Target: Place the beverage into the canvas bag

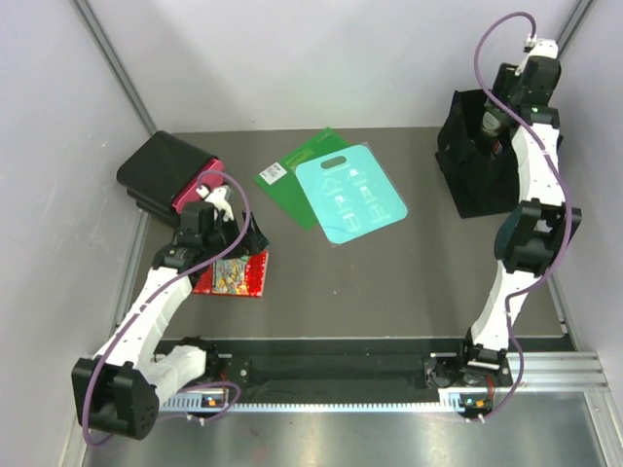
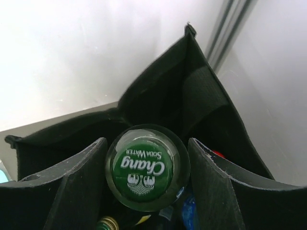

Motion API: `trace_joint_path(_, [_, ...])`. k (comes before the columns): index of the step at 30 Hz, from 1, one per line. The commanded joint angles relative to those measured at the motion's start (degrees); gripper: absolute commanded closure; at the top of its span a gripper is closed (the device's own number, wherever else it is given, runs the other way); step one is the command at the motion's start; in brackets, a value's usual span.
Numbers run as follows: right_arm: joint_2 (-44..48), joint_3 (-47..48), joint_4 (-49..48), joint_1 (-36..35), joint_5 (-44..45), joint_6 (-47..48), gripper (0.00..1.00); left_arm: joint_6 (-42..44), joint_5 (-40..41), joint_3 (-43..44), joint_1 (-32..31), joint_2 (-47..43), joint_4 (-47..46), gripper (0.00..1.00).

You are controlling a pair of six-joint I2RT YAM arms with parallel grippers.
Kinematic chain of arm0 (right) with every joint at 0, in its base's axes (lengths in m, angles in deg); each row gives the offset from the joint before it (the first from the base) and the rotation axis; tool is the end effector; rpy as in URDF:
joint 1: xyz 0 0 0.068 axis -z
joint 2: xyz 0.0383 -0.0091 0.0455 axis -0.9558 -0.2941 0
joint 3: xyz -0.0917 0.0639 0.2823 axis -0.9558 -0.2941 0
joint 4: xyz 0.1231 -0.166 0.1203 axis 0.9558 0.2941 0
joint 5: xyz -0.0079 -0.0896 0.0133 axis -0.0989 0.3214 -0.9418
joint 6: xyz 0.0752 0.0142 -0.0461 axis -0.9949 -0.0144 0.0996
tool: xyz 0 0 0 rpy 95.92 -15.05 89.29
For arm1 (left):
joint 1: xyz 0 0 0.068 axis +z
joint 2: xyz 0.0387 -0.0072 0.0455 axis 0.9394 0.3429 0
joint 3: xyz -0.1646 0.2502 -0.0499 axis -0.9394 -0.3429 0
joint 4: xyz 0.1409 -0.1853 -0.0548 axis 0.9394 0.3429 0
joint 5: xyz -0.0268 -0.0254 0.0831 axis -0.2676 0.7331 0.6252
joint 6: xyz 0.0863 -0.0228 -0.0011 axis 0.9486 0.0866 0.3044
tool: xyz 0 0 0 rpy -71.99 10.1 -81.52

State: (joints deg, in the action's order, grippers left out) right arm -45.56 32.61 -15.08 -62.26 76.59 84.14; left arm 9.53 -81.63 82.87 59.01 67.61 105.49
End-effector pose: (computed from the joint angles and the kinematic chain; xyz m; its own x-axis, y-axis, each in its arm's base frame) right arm 0.5131 -0.1017 0.4014 -0.2865 0.0920 -0.9537 0.2575 0.9662 0.0158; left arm 0.2017 -0.0594 0.2748 -0.7105 -0.2141 -0.6704 0.1313 0.8955 -0.4252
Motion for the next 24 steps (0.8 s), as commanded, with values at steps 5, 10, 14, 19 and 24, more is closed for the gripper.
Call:
trace_joint_path(5, [11.6, -9.9, -7.2, 0.5, 1.5, 0.0, 1.00, 0.1, -1.3, -0.3, -0.2, -1.6, -3.2, 0.09])
trace_joint_path(10, [11.6, -13.0, -8.4, 0.6, 0.7, 0.6, 1.00, 0.0, -1.4, -0.4, -0.2, -1.9, -3.5, 0.09])
trace_joint_path(14, [10.5, -13.0, -9.1, 1.1, -0.3, 0.8, 1.00, 0.1, -1.1, -0.4, -0.2, -2.0, -3.3, 0.09])
trace_joint_path(19, [7.5, -11.1, -8.6, 1.1, -1.1, 0.7, 1.00, 0.1, -1.0, -0.3, -0.2, -1.6, -3.4, 0.09])
trace_joint_path(24, [6.9, -10.7, -8.2, 1.2, -0.8, 0.7, 1.00, 0.1, -0.8, -0.3, -0.2, -1.2, -3.2, 0.09])
